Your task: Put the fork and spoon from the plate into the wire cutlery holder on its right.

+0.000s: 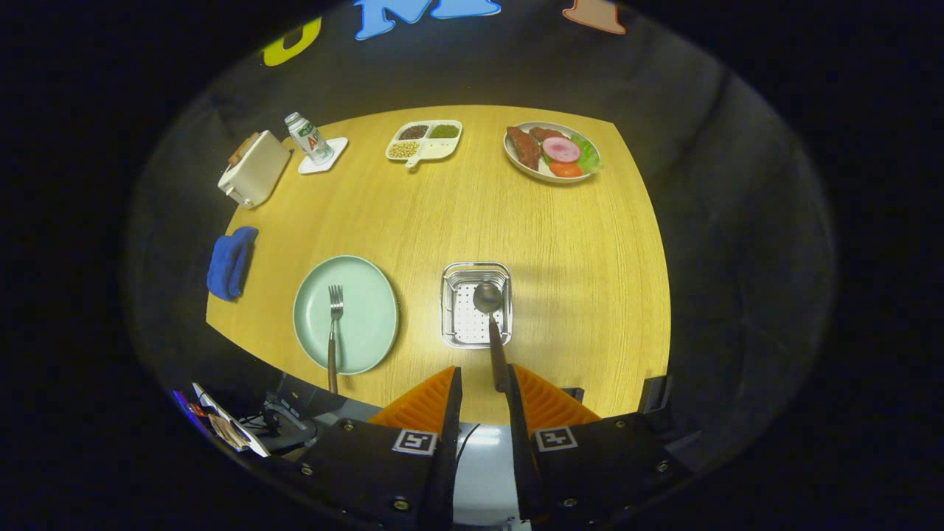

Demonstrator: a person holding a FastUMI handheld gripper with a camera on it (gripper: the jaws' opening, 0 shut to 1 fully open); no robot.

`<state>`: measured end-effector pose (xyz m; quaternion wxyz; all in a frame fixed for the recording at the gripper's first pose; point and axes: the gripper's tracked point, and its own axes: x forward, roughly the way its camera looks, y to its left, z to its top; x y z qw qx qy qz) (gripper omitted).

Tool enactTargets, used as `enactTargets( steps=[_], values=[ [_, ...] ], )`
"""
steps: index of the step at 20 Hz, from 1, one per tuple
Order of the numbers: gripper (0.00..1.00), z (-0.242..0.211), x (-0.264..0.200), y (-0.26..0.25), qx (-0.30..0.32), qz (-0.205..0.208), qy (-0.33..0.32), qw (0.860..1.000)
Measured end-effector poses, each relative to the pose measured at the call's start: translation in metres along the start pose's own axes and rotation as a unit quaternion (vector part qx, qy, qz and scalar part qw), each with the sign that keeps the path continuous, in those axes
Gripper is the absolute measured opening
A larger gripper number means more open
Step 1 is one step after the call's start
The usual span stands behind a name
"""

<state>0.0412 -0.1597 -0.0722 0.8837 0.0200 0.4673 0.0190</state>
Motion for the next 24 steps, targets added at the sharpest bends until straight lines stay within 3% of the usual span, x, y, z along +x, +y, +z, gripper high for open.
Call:
enactTargets(
  steps=[7, 15, 21, 23, 24],
  values=[
    [0.34, -0.015, -0.015, 0.068, -0.039, 0.014, -0.067, 0.997],
    [0.34, -0.051, 0.006, 0.153, -0.089, 0.055, -0.081, 0.991],
    [0.34, -0.072, 0.022, 0.185, -0.102, 0.075, -0.066, 0.990],
    [0.38, -0.079, 0.031, 0.193, -0.102, 0.085, -0.060, 0.989],
    [0.49, -0.084, 0.037, 0.193, -0.104, 0.083, -0.053, 0.990]
  ],
)
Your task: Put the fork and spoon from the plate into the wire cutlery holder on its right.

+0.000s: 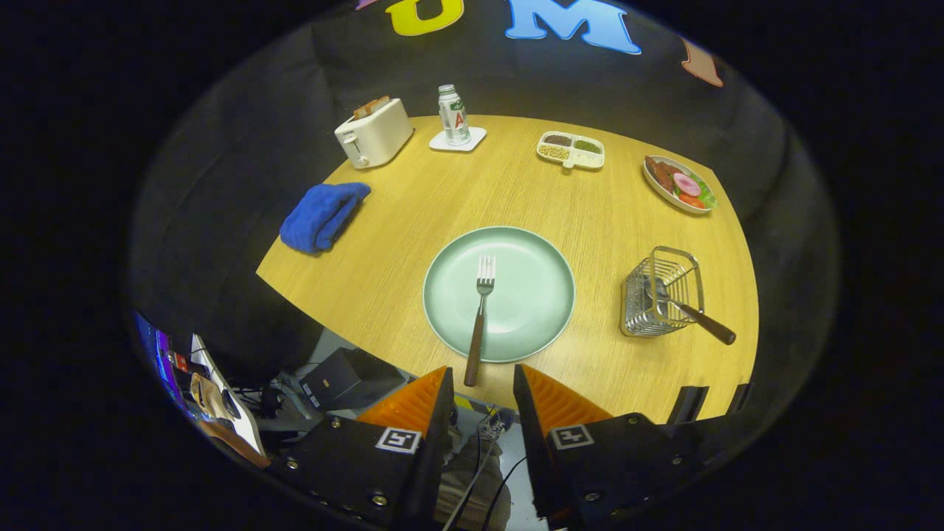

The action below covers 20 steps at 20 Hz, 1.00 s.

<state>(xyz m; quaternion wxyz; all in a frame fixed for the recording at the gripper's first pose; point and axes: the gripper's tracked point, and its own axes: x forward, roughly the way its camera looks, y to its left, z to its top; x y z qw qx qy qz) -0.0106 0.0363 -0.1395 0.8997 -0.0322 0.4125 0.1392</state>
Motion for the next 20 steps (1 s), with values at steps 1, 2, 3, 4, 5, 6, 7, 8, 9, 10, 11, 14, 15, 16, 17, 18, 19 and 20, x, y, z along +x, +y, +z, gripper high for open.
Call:
enactTargets(
  steps=[1, 2, 3, 4, 5, 6, 7, 8, 9, 10, 11, 14, 15, 16, 17, 18, 19, 20],
  values=[
    [0.51, -0.003, 0.008, 0.003, 0.003, 0.003, 0.005, 1.000],
    [0.51, -0.008, 0.015, 0.004, 0.007, 0.002, 0.010, 1.000],
    [0.51, -0.013, 0.022, 0.004, 0.009, 0.001, 0.017, 1.000],
    [0.51, -0.018, 0.029, 0.005, 0.011, 0.001, 0.026, 1.000],
    [0.51, -0.025, 0.036, 0.006, 0.014, 0.002, 0.036, 0.999],
    [0.51, -0.032, 0.041, 0.007, 0.018, 0.004, 0.048, 0.999],
    [0.51, -0.036, 0.047, 0.009, 0.019, 0.007, 0.054, 0.998],
    [0.51, -0.038, 0.053, 0.008, 0.019, 0.003, 0.059, 0.998],
    [0.51, -0.041, 0.058, 0.007, 0.019, 0.003, 0.064, 0.998],
    [0.51, -0.043, 0.062, 0.008, 0.023, 0.004, 0.071, 0.997],
    [0.51, -0.044, 0.068, 0.008, 0.026, 0.005, 0.072, 0.997],
    [0.51, -0.043, 0.081, 0.009, 0.032, 0.006, 0.080, 0.996],
    [0.51, -0.043, 0.086, 0.009, 0.033, 0.005, 0.081, 0.996],
    [0.51, -0.043, 0.090, 0.009, 0.033, 0.002, 0.086, 0.996],
    [0.51, -0.044, 0.093, 0.011, 0.034, 0.006, 0.090, 0.995],
    [0.51, -0.043, 0.096, 0.013, 0.037, 0.008, 0.092, 0.995],
    [0.51, -0.042, 0.099, 0.013, 0.037, 0.009, 0.093, 0.995],
    [0.51, -0.040, 0.101, 0.013, 0.036, 0.008, 0.094, 0.995]
  ],
)
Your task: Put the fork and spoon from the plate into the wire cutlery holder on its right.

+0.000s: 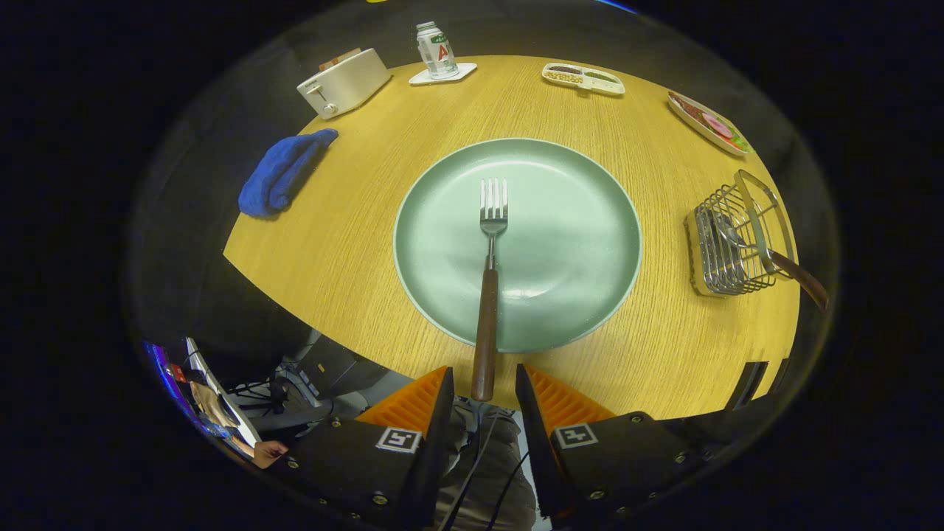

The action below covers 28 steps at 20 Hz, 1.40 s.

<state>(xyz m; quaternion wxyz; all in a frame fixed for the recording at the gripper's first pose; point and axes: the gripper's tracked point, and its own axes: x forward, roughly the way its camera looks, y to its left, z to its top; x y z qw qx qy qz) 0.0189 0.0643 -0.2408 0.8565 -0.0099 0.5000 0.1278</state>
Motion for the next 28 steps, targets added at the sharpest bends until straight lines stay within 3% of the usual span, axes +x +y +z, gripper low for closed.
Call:
enactTargets(
  steps=[7, 10, 11, 12, 17, 21, 28],
  values=[
    [0.51, 0.001, 0.012, 0.003, -0.001, 0.004, 0.014, 1.000],
    [0.14, 0.000, 0.011, -0.002, -0.006, -0.004, 0.010, 1.000],
    [0.14, 0.002, 0.007, -0.007, -0.006, -0.014, -0.001, 1.000],
    [0.04, 0.000, 0.006, -0.011, -0.021, -0.027, 0.004, 0.999],
    [0.03, 0.006, -0.024, -0.017, -0.052, -0.024, -0.012, 0.998],
    [0.03, 0.001, -0.063, -0.027, -0.059, -0.004, 0.019, 0.998],
    [0.03, -0.005, -0.136, -0.099, -0.032, -0.028, 0.069, 0.997]
  ],
)
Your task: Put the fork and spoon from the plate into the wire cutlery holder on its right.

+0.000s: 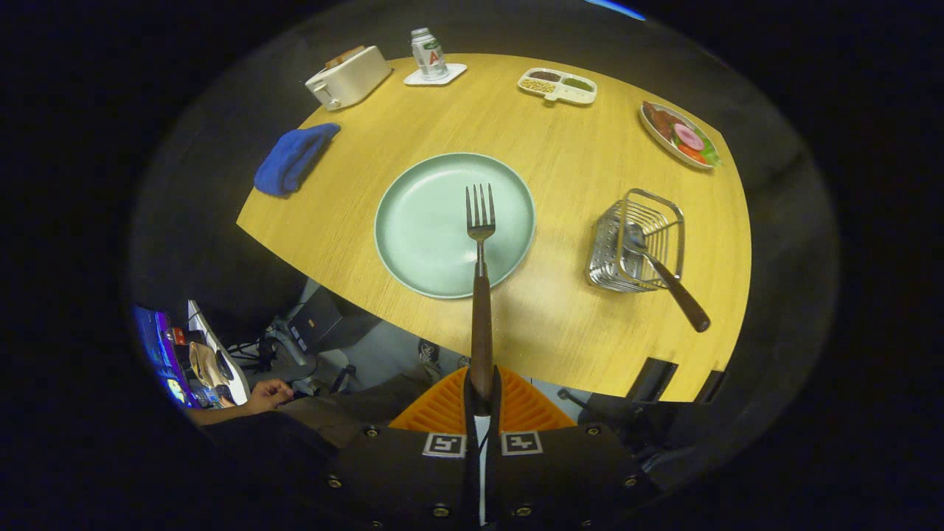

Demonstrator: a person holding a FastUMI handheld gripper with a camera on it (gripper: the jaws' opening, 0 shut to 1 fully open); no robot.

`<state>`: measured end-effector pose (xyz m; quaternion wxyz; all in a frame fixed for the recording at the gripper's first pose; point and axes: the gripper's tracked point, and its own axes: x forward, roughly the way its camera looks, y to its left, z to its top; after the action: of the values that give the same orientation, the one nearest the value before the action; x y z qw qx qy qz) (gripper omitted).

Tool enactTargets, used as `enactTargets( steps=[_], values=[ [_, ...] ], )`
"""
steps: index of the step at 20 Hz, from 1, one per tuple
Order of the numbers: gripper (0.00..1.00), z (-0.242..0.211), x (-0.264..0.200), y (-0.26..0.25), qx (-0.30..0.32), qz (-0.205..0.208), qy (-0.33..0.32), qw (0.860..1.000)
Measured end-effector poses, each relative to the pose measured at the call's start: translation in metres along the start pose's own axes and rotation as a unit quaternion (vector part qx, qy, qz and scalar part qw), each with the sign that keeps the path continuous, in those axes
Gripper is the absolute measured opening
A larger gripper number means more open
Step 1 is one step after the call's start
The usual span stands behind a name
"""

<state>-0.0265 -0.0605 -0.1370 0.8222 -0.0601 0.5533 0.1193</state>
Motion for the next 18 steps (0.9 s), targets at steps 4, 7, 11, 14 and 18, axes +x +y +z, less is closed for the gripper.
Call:
enactTargets(
  steps=[4, 7, 11, 14, 18],
  values=[
    [0.03, -0.005, -0.030, -0.045, 0.030, -0.014, 0.020, 0.999],
    [0.03, -0.009, -0.041, -0.070, 0.055, -0.015, 0.044, 0.997],
    [0.03, -0.004, -0.042, -0.087, 0.093, -0.008, 0.056, 0.994],
    [0.03, -0.003, -0.033, -0.097, 0.112, -0.010, 0.077, 0.991],
    [0.03, 0.001, -0.023, -0.102, 0.113, -0.011, 0.108, 0.988]
  ],
)
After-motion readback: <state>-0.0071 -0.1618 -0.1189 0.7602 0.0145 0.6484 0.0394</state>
